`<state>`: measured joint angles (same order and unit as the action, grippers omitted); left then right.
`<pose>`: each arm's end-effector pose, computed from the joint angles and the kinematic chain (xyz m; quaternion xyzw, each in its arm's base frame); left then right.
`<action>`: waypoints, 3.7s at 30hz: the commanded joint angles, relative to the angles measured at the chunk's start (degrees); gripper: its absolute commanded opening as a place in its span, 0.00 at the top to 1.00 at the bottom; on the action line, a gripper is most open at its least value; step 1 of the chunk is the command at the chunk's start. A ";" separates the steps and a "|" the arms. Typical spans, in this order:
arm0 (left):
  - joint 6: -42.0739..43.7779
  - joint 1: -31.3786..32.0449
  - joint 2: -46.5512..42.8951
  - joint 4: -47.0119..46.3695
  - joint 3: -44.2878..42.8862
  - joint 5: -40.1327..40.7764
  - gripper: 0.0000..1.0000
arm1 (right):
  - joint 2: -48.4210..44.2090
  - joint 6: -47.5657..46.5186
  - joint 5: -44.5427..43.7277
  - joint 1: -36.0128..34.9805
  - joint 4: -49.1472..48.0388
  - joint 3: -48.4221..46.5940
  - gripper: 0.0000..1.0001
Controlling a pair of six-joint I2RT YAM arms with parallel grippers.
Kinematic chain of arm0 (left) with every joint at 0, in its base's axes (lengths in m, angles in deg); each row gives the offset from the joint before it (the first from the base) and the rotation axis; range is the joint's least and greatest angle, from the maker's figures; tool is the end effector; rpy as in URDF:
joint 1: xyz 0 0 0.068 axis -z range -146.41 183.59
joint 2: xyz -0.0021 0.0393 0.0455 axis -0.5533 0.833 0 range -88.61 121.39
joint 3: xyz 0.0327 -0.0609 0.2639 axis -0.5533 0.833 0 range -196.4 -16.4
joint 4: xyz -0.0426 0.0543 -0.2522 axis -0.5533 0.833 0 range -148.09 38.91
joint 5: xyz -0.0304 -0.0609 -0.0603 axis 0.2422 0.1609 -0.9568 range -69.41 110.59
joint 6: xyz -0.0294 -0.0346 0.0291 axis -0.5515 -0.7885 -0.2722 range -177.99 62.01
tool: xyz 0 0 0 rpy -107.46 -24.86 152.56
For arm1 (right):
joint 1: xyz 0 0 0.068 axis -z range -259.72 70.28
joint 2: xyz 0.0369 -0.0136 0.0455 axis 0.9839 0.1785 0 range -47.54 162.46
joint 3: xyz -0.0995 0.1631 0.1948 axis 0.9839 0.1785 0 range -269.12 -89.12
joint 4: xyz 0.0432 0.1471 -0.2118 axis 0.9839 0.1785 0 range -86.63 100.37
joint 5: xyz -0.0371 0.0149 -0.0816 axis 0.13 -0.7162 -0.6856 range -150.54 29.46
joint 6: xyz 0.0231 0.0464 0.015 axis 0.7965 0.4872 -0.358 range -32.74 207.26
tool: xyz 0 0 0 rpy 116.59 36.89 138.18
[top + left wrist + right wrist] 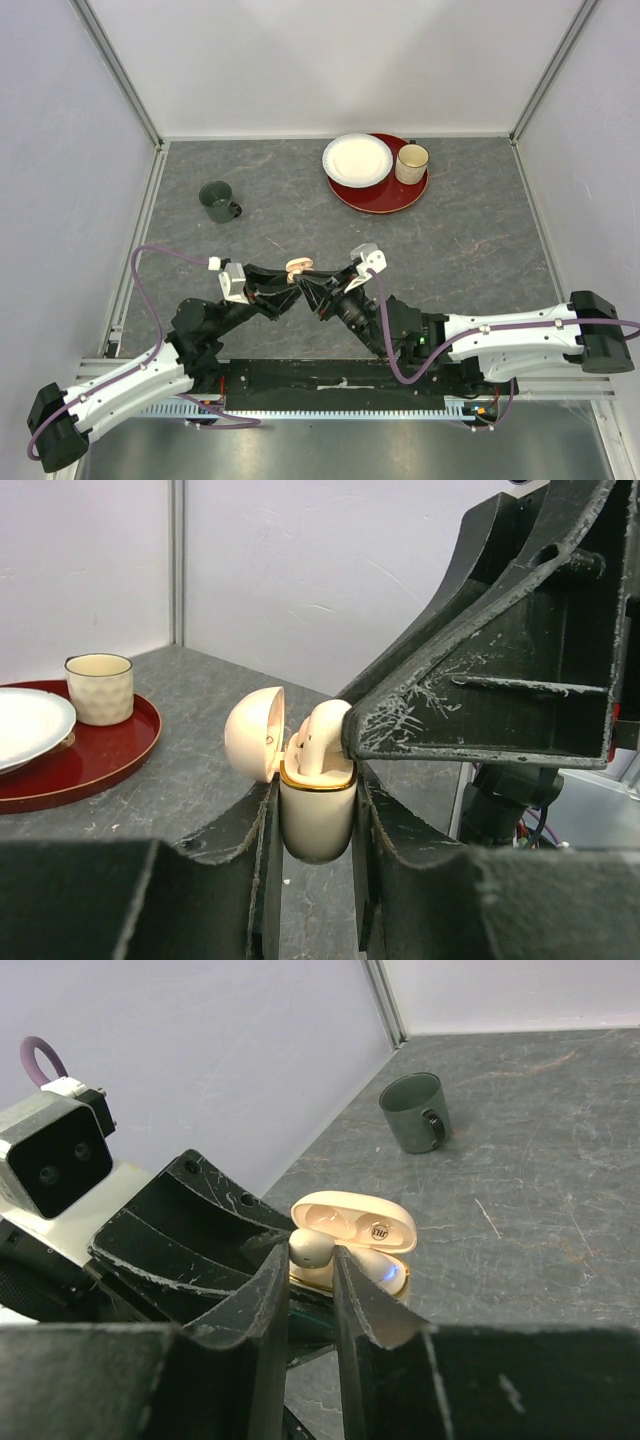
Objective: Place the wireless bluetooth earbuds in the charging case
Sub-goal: Place the earbud in the charging case, then close the charging case.
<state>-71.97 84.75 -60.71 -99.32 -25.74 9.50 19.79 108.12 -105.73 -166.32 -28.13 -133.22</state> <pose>0.0815 -0.1122 0.2579 0.2521 0.4973 -0.4910 0.6693 0.0410 0.2631 0.3298 -0.0838 0.6650 0.4143 0.6157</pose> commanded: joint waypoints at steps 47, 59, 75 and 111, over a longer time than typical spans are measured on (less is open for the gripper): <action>-2.37 -0.62 4.62 -0.08 -6.48 -11.41 0.98 | -5.28 12.71 47.12 31.32 40.30 -15.67 0.02; -2.37 -0.62 6.02 -0.25 -7.09 -12.46 0.98 | -3.17 14.29 49.23 31.33 40.30 -14.09 0.02; -2.19 -0.53 4.80 1.16 -5.69 -5.97 0.98 | -1.76 15.08 50.11 31.41 40.65 -13.82 0.02; -14.39 -0.71 4.70 28.74 -14.47 10.56 0.98 | -7.12 23.34 23.52 31.41 45.48 -8.73 0.02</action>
<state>-80.27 84.42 -57.06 -76.22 -35.77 16.21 16.95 127.48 -68.47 -134.67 13.96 -143.34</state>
